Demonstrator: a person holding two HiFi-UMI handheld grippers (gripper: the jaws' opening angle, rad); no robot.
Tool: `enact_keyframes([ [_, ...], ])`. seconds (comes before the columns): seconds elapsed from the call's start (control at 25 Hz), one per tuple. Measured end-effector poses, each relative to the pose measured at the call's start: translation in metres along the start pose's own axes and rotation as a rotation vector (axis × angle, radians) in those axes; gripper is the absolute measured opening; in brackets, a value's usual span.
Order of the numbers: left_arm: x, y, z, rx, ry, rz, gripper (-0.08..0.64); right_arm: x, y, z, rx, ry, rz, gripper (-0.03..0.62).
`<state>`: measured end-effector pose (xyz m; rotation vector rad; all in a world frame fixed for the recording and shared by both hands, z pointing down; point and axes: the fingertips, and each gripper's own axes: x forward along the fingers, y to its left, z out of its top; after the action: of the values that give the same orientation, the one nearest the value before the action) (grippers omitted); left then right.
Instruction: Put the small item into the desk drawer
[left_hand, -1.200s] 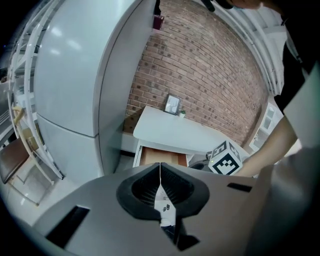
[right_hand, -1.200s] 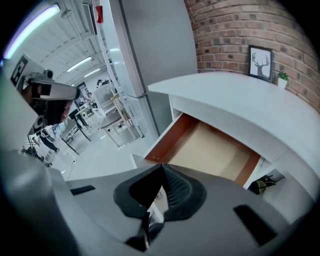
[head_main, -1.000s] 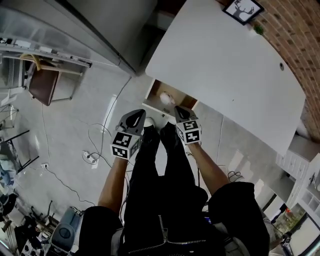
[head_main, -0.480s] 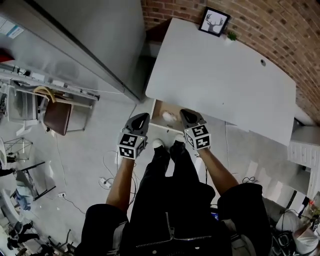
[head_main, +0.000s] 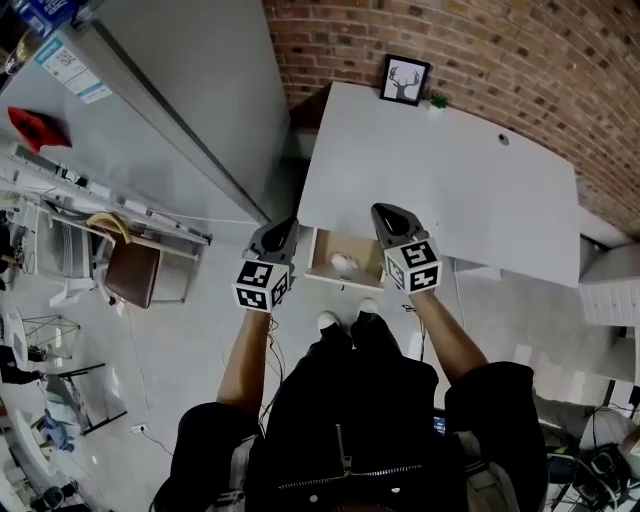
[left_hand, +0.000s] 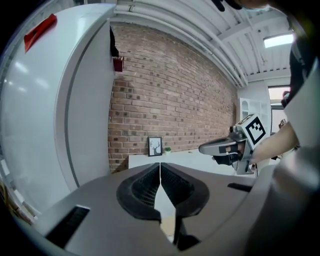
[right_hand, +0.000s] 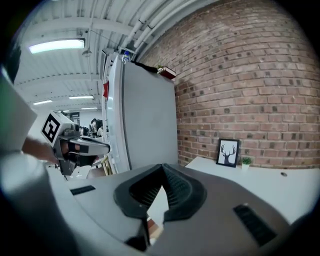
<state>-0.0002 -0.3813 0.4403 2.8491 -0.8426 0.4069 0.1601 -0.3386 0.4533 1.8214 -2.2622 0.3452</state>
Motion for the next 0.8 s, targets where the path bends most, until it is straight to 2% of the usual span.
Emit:
enact_keyframes([
  [0.24, -0.015, 0.004, 0.063, 0.061, -0.117, 0.002, 0.022, -0.023, 0.003, 0.048, -0.029, -0.103, -0.015, 0.005],
  [0.36, -0.019, 0.008, 0.08, 0.09, -0.148, 0.013, 0.023, -0.033, -0.002, 0.068, -0.048, -0.152, -0.027, 0.005],
  [0.64, -0.028, 0.02, 0.087, 0.087, -0.172, 0.031, 0.023, -0.044, 0.0, 0.09, -0.077, -0.244, -0.077, 0.003],
  [0.8, -0.032, 0.024, 0.082, 0.075, -0.173, 0.044, 0.023, -0.043, 0.007, 0.092, -0.08, -0.257, -0.076, 0.003],
])
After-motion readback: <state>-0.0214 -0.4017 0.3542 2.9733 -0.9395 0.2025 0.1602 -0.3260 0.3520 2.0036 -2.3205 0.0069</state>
